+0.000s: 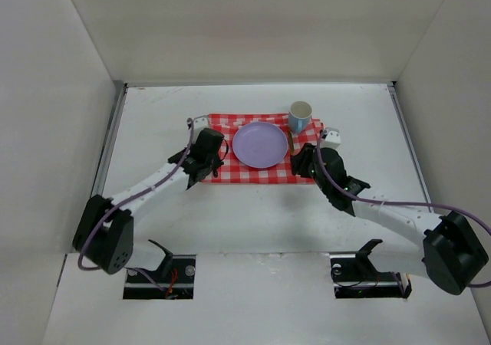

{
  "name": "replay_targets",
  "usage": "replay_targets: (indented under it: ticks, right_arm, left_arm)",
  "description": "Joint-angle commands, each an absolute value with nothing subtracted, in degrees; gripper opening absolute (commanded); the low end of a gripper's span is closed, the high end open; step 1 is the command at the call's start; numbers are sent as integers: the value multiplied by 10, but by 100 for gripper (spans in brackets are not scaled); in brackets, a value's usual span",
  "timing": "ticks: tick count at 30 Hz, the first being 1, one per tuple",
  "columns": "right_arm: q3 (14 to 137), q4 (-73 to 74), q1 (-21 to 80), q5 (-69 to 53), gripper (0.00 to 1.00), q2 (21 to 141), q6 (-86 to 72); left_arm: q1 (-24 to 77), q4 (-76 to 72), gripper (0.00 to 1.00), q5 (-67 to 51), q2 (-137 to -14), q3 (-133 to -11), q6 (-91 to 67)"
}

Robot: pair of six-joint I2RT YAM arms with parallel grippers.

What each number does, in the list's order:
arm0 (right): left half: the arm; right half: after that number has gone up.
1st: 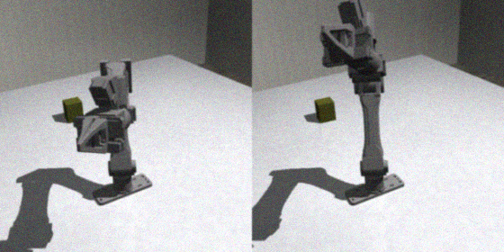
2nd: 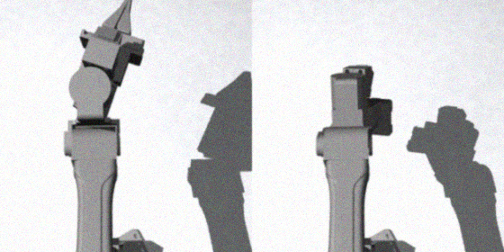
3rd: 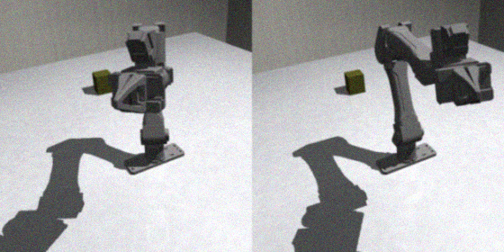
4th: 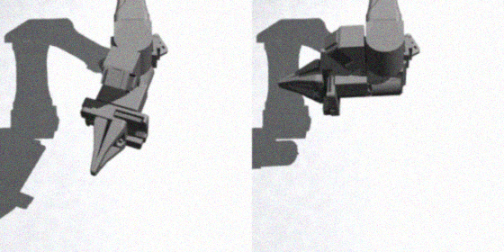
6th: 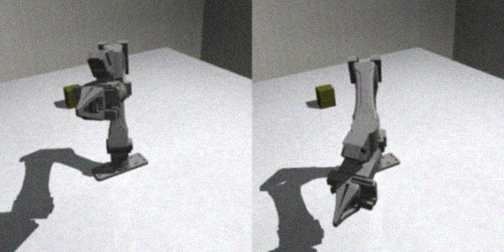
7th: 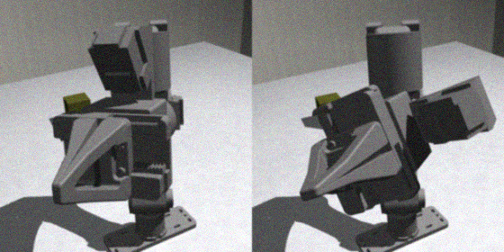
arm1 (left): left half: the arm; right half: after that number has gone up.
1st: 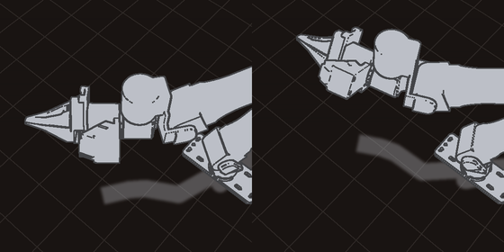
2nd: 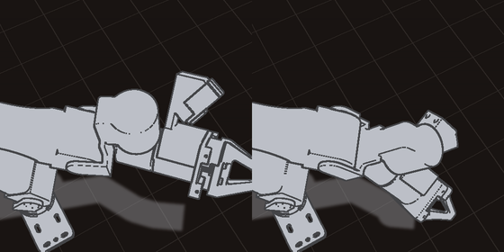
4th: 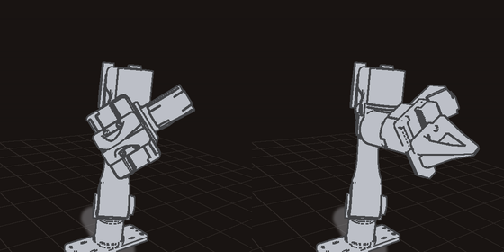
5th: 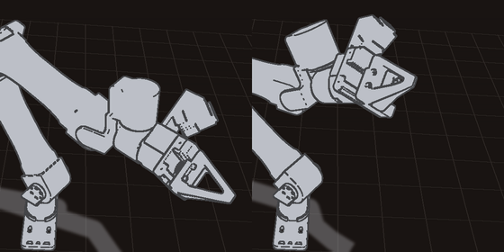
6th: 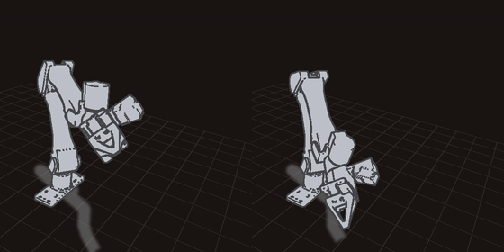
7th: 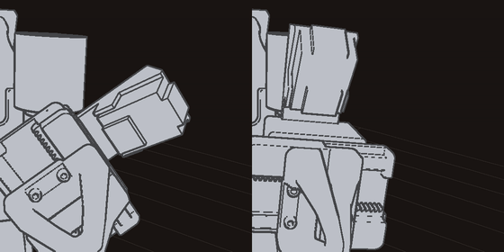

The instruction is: Set the dinner table for one person

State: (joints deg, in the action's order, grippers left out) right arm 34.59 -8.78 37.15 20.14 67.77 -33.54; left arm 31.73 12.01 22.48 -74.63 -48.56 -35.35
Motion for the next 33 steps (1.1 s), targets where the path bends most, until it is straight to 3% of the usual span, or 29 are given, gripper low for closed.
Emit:
replay_targets:
  ticks: [1,11,33]
  right_arm:
    - [338,-130,362,215,45,672,-340]
    - [345,-133,363,215,47,697,-343]
    - [355,-134,370,210,47,722,-335]
  left_arm:
    - [333,95,3,218,-810,-540,-281]
    - [328,66,3,206,-921,-604,-249]
    - [319,13,5,197,-1007,-619,-236]
